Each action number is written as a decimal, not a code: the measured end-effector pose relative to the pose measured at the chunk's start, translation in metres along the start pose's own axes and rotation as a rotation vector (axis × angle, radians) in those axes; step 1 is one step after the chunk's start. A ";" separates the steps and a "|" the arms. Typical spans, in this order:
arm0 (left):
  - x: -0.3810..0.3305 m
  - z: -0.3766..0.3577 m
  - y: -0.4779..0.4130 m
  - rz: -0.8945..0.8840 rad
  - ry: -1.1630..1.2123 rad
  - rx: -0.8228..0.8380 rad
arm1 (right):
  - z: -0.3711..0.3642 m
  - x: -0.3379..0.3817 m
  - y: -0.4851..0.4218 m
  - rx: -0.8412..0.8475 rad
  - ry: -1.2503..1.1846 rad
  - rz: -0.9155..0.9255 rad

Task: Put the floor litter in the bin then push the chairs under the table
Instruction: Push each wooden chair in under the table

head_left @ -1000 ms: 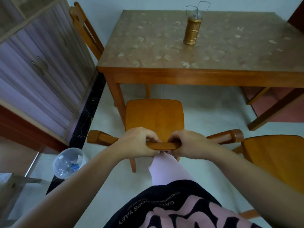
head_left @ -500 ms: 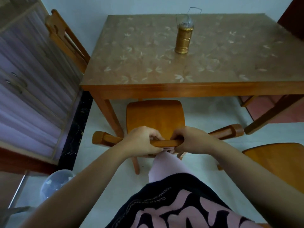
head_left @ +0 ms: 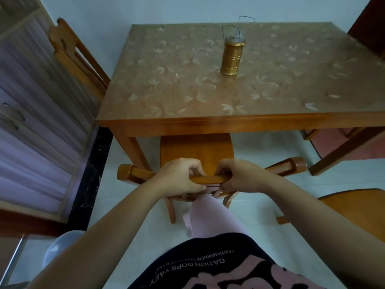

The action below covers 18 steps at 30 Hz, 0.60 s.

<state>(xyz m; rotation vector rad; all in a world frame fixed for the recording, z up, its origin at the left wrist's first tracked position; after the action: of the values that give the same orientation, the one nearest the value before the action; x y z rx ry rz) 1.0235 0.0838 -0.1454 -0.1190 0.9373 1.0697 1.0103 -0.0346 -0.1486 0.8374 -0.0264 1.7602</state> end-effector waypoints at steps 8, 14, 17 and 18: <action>0.005 0.028 -0.050 0.027 -0.055 -0.049 | 0.029 -0.022 -0.046 -0.034 -0.038 -0.027; 0.008 0.047 -0.080 0.039 -0.044 -0.069 | 0.050 -0.028 -0.073 0.008 -0.095 -0.032; 0.005 0.051 -0.094 0.038 -0.046 -0.074 | 0.060 -0.033 -0.082 0.019 -0.083 -0.029; 0.004 0.051 -0.098 0.038 -0.043 -0.080 | 0.063 -0.035 -0.085 0.019 -0.073 -0.026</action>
<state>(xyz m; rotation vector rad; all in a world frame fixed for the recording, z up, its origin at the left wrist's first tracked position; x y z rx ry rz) 1.1316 0.0620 -0.1495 -0.1445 0.8617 1.1407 1.1192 -0.0585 -0.1530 0.9114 -0.0470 1.7073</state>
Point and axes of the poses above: each hand's wrist, its own y-axis away from the middle knuckle, its own z-axis out of the back of the hand, x = y × z, the point moved 9 cm from there along -y, towards the middle knuckle, and after that the axes turned 3 degrees about z, right-handed, at the moved point
